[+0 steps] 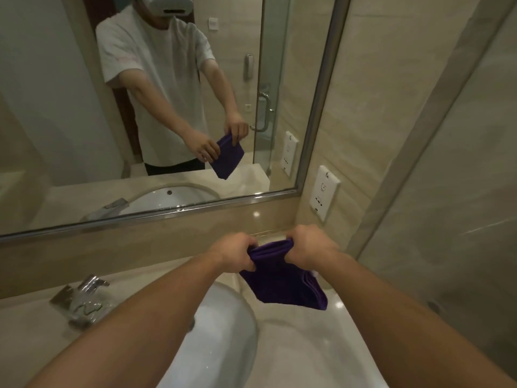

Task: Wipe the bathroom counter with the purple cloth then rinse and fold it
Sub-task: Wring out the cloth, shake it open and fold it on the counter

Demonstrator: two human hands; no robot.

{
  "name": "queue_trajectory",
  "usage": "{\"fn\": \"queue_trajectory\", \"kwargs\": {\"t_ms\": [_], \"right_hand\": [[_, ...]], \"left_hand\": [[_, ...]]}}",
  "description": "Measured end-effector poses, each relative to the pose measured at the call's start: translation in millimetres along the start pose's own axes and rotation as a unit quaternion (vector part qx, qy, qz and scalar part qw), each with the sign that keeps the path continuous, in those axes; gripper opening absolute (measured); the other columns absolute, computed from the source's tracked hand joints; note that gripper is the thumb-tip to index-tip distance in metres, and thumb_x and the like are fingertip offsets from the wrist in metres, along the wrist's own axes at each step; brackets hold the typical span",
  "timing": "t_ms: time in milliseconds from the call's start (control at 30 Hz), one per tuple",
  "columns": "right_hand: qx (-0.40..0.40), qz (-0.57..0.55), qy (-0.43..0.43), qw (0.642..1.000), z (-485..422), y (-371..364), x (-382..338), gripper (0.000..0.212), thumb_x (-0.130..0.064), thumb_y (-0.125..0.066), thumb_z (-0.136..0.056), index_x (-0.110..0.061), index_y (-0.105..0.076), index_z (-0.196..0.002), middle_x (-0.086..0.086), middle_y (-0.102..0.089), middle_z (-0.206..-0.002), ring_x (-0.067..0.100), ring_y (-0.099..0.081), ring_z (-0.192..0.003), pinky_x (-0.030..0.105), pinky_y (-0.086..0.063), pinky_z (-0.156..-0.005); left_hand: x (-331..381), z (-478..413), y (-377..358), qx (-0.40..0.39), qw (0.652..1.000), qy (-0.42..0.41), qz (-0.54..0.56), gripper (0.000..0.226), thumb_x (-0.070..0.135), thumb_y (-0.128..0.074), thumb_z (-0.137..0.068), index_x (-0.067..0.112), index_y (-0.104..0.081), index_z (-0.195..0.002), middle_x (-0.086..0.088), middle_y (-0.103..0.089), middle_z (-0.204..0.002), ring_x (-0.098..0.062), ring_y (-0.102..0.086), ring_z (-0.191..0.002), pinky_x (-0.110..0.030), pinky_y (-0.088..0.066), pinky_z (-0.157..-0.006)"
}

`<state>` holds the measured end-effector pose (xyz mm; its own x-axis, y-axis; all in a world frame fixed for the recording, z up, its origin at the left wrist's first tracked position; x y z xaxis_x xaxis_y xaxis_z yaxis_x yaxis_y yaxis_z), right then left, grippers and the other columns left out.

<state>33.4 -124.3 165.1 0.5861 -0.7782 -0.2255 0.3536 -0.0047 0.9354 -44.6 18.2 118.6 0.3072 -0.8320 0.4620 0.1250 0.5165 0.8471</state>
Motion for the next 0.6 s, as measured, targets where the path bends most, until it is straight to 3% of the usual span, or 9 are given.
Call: {"fn": "queue_trajectory", "kwargs": {"t_ms": [167,300,400,500,600], "right_hand": [[0.031,0.105,-0.054,0.993,-46,16,18,0.016,-0.013,-0.057,-0.083,-0.016,-0.066,-0.097,0.003,-0.063,-0.084,0.023,-0.059,-0.075,0.032,-0.052,-0.067],[0.096,0.217,-0.049,0.97,-74,39,10,0.021,-0.014,-0.056,-0.089,-0.018,-0.059,-0.11,0.004,-0.061,-0.104,0.025,-0.059,-0.086,0.034,-0.044,-0.067],[0.13,0.239,-0.004,0.962,-97,21,2,0.027,-0.015,-0.051,-0.095,-0.017,-0.049,-0.121,0.006,-0.056,-0.115,0.027,-0.061,-0.1,0.035,-0.042,-0.067],[0.077,0.201,0.018,0.976,-117,-35,-4,0.033,-0.016,-0.047,-0.096,-0.018,-0.043,-0.129,0.008,-0.051,-0.125,0.03,-0.056,-0.111,0.037,-0.045,-0.077],[-0.032,0.123,-0.016,0.992,-131,-114,-6,0.039,-0.022,-0.054,-0.093,-0.017,-0.041,-0.13,0.009,-0.05,-0.129,0.03,-0.055,-0.114,0.039,-0.046,-0.083]], "left_hand": [[1,-79,-8,-0.007,0.999,-0.032,0.023,0.024,0.019,-0.078,-0.075,0.024,-0.066,-0.095,0.004,-0.066,-0.088,-0.018,-0.06,-0.08,-0.028,-0.044,-0.068],[6,-138,8,0.084,0.99,-0.066,0.095,0.025,0.015,-0.076,-0.074,0.027,-0.055,-0.081,0.003,-0.063,-0.082,-0.022,-0.061,-0.08,-0.029,-0.04,-0.061],[-6,-171,10,0.131,0.979,-0.111,0.105,0.028,0.012,-0.074,-0.074,0.027,-0.051,-0.078,-0.004,-0.065,-0.083,-0.028,-0.059,-0.081,-0.031,-0.033,-0.063],[-39,-183,-5,0.11,0.984,-0.134,0.031,0.019,0.017,-0.063,-0.072,0.028,-0.052,-0.082,-0.004,-0.059,-0.089,-0.029,-0.053,-0.087,-0.036,-0.041,-0.075],[-81,-183,-44,0.02,0.989,-0.113,-0.09,0.021,0.017,-0.062,-0.077,0.021,-0.062,-0.097,-0.005,-0.058,-0.105,-0.026,-0.049,-0.101,-0.032,-0.037,-0.085]]}}
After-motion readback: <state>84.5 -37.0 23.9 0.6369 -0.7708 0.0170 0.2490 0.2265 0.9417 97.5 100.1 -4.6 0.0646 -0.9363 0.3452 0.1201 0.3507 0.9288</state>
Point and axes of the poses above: each hand's wrist, its own z-axis away from the middle knuckle, its own y-axis out of the back of the hand, x = y × z, the point moved 6 cm from there along -z, towards the middle knuckle
